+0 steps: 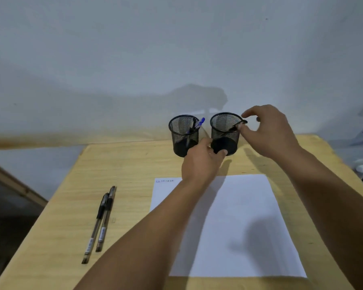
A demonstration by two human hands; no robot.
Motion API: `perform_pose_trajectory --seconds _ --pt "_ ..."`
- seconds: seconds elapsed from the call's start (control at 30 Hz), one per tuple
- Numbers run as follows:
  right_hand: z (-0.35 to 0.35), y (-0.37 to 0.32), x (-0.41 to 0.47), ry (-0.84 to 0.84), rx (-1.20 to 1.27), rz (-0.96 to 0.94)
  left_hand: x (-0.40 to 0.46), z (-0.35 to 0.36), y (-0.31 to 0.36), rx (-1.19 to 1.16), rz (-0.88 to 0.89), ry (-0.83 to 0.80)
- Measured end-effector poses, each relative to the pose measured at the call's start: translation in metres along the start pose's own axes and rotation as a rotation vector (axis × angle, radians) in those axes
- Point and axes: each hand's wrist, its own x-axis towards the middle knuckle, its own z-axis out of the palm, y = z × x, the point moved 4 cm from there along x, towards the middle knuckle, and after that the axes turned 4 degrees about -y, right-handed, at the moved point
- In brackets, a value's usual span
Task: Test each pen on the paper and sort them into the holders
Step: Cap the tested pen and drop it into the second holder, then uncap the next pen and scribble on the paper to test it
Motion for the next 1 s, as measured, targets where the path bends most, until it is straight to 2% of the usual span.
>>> perform_pose_trajectory --seconds 0.1,0.37,0.57,0.77,1.0 --pt "0.006 -0.006 -0.033 0.02 0.067 0.007 -0.024 -0.023 -0.018 0.067 0.053 -0.016" --pt "0.082 -0.066 -0.11 -0.31 0.222 0.047 -0.074 -0.103 -0.088 0.204 0.004 0.066" --pt "0.138 -0.131 -0.144 -0.473 0.269 -0.003 -0.088 -0.165 -0.14 0.284 -0.123 0.121" --pt "0.184 -0.189 -0.17 -0.597 0.218 -0.026 -0.084 -0.204 -0.181 0.306 -0.199 0.134" --pt "0.197 -0.219 -0.177 -0.601 0.084 -0.018 -0.075 -0.206 -0.196 0.284 -0.221 0.051"
